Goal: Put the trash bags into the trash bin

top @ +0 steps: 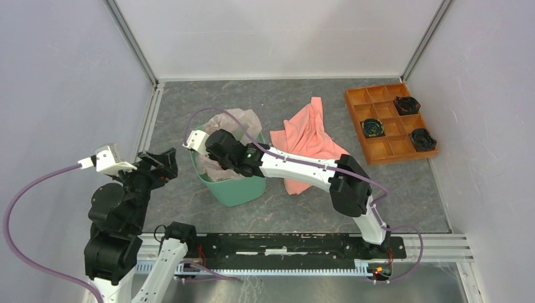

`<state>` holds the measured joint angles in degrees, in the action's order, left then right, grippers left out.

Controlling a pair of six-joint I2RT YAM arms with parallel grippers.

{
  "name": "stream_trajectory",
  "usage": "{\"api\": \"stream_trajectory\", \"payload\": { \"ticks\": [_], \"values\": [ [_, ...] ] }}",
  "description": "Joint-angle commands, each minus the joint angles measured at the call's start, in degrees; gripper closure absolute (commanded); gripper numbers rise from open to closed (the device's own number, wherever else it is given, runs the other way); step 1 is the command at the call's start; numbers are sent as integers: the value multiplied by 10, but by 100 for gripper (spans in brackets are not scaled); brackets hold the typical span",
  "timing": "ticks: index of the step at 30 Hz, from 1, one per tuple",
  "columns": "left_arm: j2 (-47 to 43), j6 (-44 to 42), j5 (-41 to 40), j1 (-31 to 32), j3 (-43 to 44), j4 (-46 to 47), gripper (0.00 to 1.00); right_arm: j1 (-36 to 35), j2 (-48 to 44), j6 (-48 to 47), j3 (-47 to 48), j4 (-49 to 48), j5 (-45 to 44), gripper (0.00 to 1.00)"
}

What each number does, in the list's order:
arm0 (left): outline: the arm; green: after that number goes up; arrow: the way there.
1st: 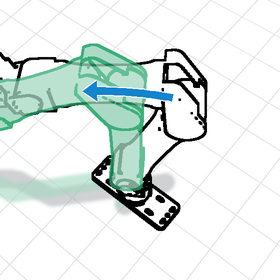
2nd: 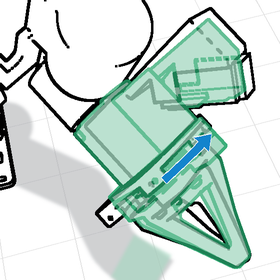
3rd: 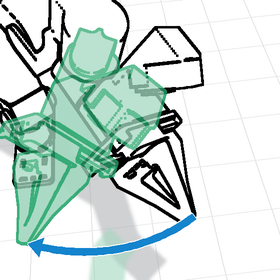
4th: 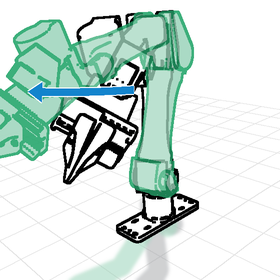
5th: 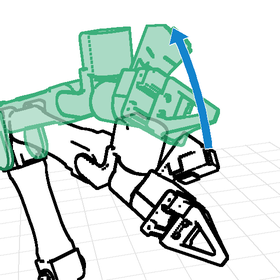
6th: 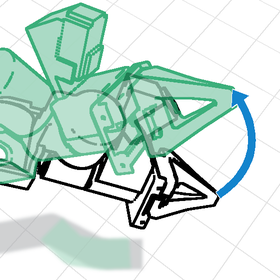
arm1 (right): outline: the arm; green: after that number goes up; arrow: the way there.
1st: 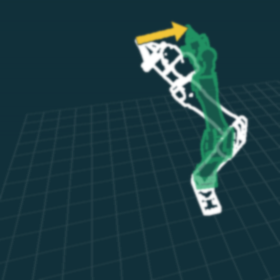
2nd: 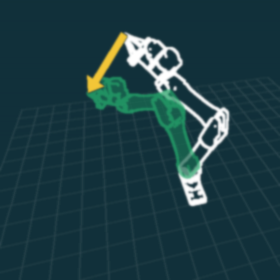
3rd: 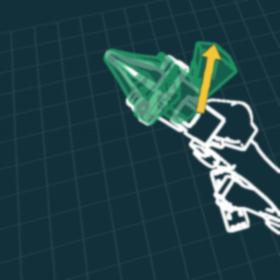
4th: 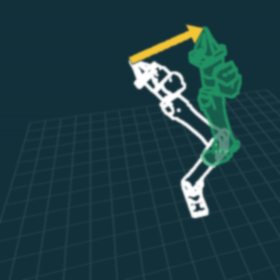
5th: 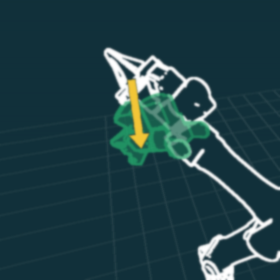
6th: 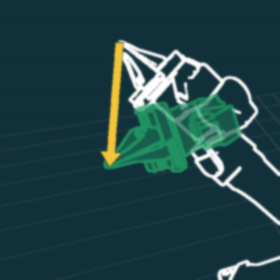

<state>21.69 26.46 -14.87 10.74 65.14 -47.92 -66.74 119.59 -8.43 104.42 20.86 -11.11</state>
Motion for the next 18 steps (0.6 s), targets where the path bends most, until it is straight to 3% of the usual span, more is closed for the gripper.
{"api": "stream_trajectory", "payload": {
  "ticks": [1, 7, 15, 16, 18],
  "values": [
    [5, 26, 12, 2, -10, 7, 14, -1, 36, -1, 25, 15, -22, 100],
    [1, 32, 16, 2, -13, 7, 14, -1, -31, 32, 81, 45, 34, 100],
    [-6, 62, 33, 2, -19, 21, 15, 1, -178, 83, -21, -87, 108, 97],
    [-5, 70, 42, 2, -19, 22, 15, 1, -189, 83, -38, -106, 110, 95],
    [-4, 89, 68, 2, -22, 29, 14, 1, -201, 76, -68, -131, 146, 76]
  ]
}}
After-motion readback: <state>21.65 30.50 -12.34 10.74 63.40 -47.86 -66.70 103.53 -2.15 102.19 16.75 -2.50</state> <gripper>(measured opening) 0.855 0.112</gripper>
